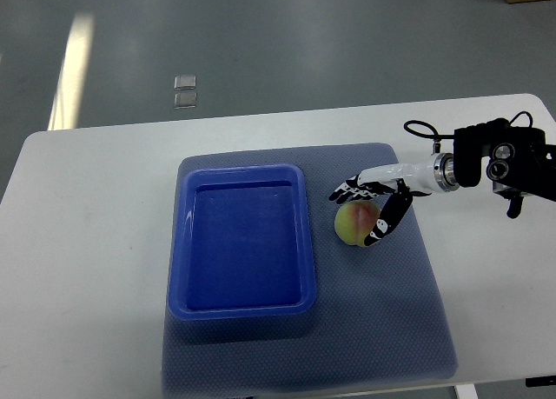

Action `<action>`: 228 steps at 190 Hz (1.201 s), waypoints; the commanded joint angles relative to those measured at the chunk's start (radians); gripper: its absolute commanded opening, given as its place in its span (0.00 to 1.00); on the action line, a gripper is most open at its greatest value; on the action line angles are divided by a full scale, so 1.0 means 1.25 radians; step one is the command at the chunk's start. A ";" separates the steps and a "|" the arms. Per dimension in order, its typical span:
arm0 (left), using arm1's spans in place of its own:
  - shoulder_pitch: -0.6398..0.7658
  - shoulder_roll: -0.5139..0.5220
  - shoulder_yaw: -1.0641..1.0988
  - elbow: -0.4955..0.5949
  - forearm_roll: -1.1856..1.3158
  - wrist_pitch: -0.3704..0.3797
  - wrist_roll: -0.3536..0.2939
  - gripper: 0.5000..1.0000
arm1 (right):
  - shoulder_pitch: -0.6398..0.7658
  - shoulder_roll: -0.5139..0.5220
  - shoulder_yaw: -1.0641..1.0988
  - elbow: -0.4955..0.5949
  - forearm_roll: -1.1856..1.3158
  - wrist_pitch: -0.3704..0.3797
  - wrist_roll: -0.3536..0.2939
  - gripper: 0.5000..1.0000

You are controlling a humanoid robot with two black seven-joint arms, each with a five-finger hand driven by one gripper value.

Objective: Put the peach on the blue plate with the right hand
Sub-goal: 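Lower the right hand onto the peach and close fingers around it, then lift the peach up off the mat with the right hand, then carry the peach over the blue tray and lower it inside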

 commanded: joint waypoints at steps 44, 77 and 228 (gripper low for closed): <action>0.000 0.000 0.001 -0.001 0.000 0.000 0.000 1.00 | -0.040 0.017 0.000 0.000 -0.052 -0.086 0.044 0.65; 0.000 0.000 0.000 -0.001 0.000 0.000 0.000 1.00 | -0.054 0.021 0.000 0.000 -0.085 -0.092 0.053 0.38; 0.000 0.000 0.001 -0.008 0.002 0.000 0.000 1.00 | 0.324 -0.146 0.063 0.092 0.089 0.073 0.044 0.00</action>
